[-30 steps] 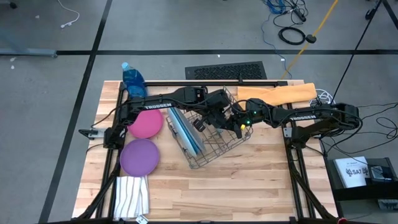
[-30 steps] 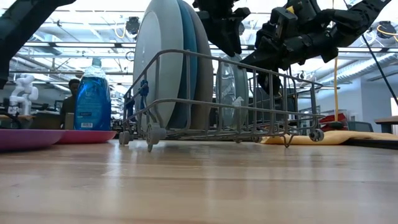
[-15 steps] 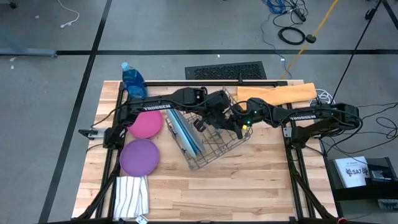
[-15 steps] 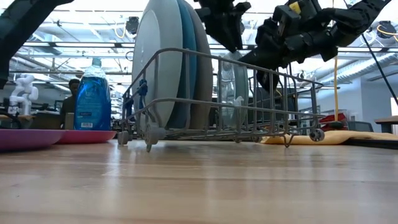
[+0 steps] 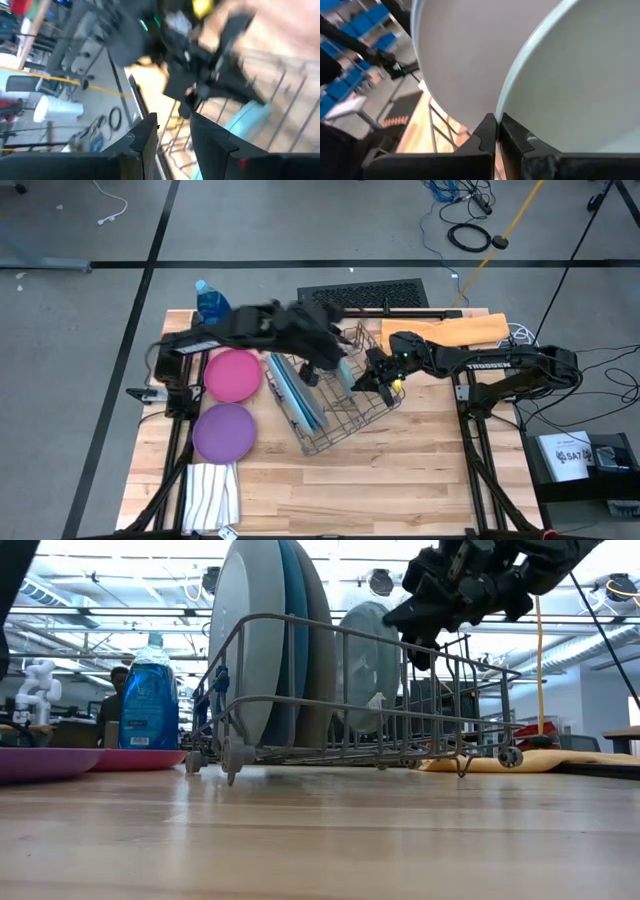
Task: Sort dishes
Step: Put the light green plate into the dish rack
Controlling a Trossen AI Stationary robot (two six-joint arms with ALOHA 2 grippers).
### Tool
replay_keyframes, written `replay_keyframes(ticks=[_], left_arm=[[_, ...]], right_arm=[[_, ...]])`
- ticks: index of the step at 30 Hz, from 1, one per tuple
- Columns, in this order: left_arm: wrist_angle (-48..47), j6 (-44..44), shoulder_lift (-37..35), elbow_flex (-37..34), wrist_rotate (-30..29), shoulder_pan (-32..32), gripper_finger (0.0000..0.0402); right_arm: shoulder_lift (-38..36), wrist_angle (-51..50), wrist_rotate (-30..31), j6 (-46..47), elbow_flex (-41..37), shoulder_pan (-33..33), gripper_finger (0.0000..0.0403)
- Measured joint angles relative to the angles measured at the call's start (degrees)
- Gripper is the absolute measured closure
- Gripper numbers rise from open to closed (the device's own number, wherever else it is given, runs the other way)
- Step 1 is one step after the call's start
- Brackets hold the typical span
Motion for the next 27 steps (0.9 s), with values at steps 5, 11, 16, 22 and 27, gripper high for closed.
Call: replay_keyframes(ticks=[5,11,16,22,27], left_arm=[[1.0,-8.89,-7.71,0.11,12.13,0.04,0.0283],[1.26,-17.52,-14.1,0.17,18.91,-0.44,0.0283],[0.93,-20.29,-16.8,0.17,19.08,-1.65,0.0283],[0.02,-21.06,-17.08,0.17,19.08,-2.82,0.0283],[-0.07,-21.12,-16.57,0.15,19.1,-3.23,0.0283]], right_arm=[[0.0,-4.45,-5.23,-2.35,2.18,-2.24,0.0402],[0.0,-7.98,-11.44,-2.36,2.61,-5.64,0.0402],[1.04,-9.27,-15.97,-2.48,2.69,-8.22,0.0402],[4.15,-9.53,-17.91,-1.23,2.77,-9.29,0.0403],[7.45,-9.42,-16.87,-0.51,2.93,-9.31,0.0402]])
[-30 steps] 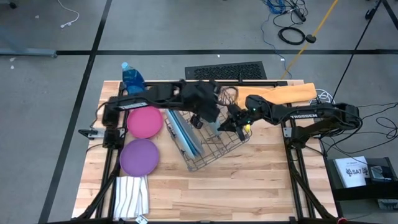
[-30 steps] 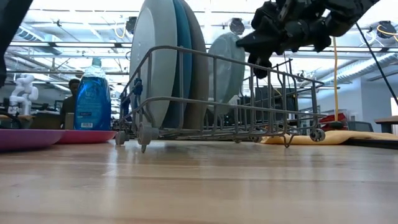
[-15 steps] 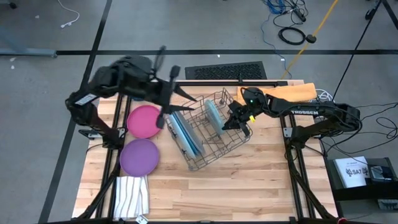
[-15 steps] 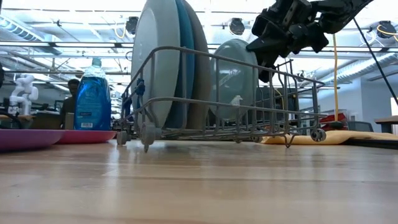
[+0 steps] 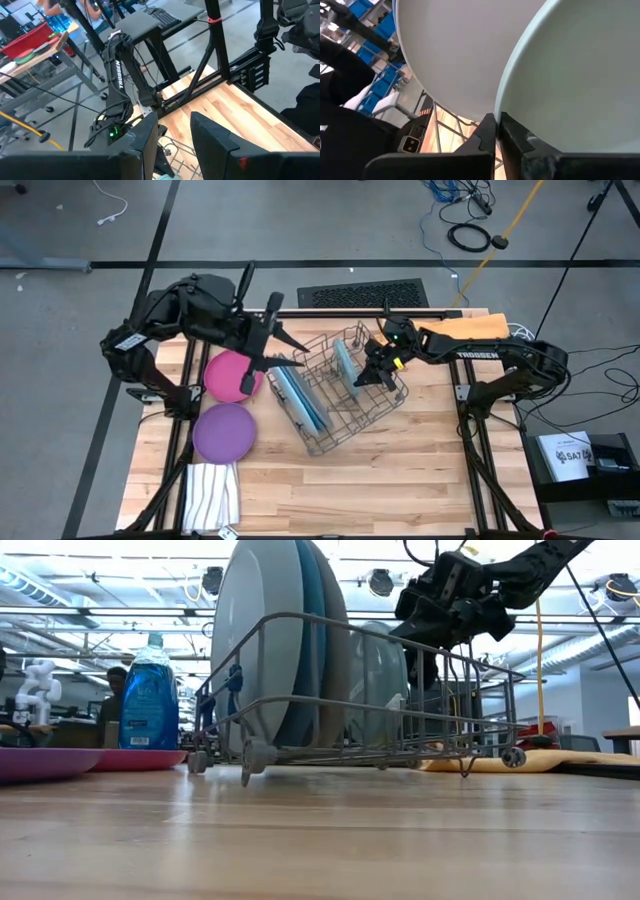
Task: Sort dishes
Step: Put the light green plate into the dish rack
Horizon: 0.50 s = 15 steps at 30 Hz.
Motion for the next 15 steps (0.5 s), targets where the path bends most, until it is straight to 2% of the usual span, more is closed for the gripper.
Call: replay_keyframes(ticks=[15], left_arm=[[-5.13,-1.47,0.09,-0.02,-0.5,-0.18,0.0283]], right_arm=[[0.57,-1.95,-6.42,-0.91,5.99,1.57,0.0401]])
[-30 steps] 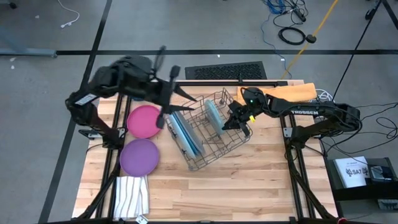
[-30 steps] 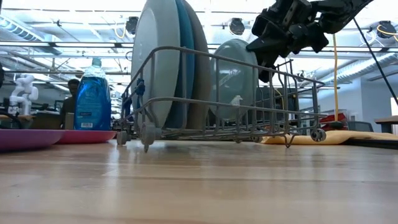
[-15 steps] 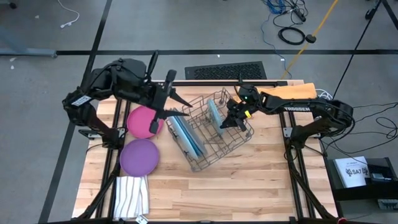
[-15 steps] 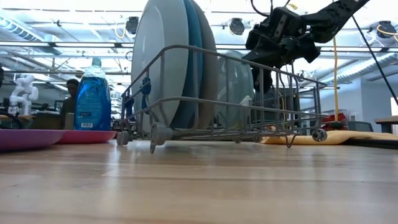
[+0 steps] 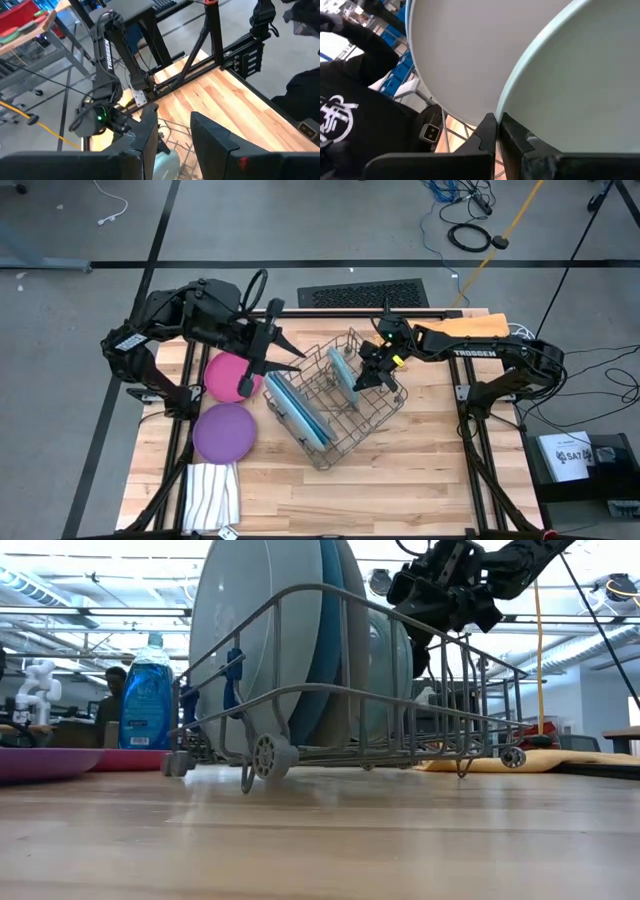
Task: Sort dishes
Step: Put the light green plate into the dish rack
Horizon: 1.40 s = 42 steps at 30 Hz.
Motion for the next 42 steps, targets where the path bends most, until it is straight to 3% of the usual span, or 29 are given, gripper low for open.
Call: replay_keyframes(ticks=[13,31,42], left_arm=[[-3.73,-0.51,-0.03,-0.02,0.0,0.02,0.0283],[-4.96,-2.91,-0.05,-0.02,-0.02,0.02,0.0283],[-4.93,-2.97,-0.05,-0.02,-0.02,0.02,0.0283]], right_arm=[[-0.24,-0.52,-4.36,-1.79,1.4,1.32,0.0402],[-0.6,-10.59,-2.96,-5.0,1.66,-0.79,0.0402],[-0.61,-10.82,-2.23,-3.97,1.62,-0.75,0.0396]])
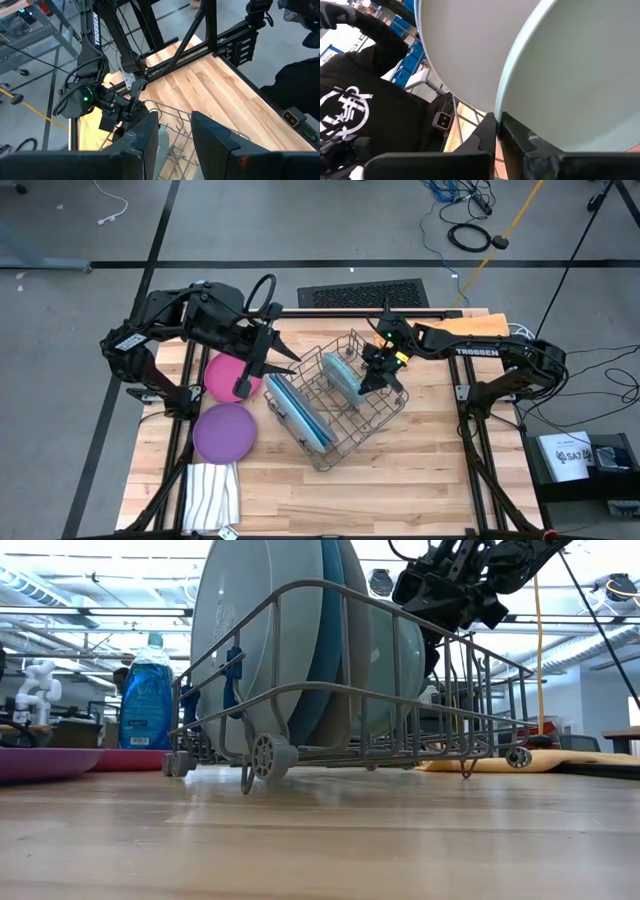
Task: Sort dishes
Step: Put the light green plate into the dish rack
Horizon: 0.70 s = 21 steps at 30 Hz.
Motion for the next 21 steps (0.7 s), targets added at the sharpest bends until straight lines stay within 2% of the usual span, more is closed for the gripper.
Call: replay_keyframes(ticks=[14,21], left_arm=[[-0.23,-0.02,0.0,0.0,0.02,0.0,0.0283],[-0.24,-0.02,0.0,0.0,0.02,-0.02,0.0283]], right_arm=[[0.26,0.98,3.69,0.1,-0.26,0.0,0.0284],[0.24,3.77,3.4,-0.05,-0.26,-0.02,0.0269]])
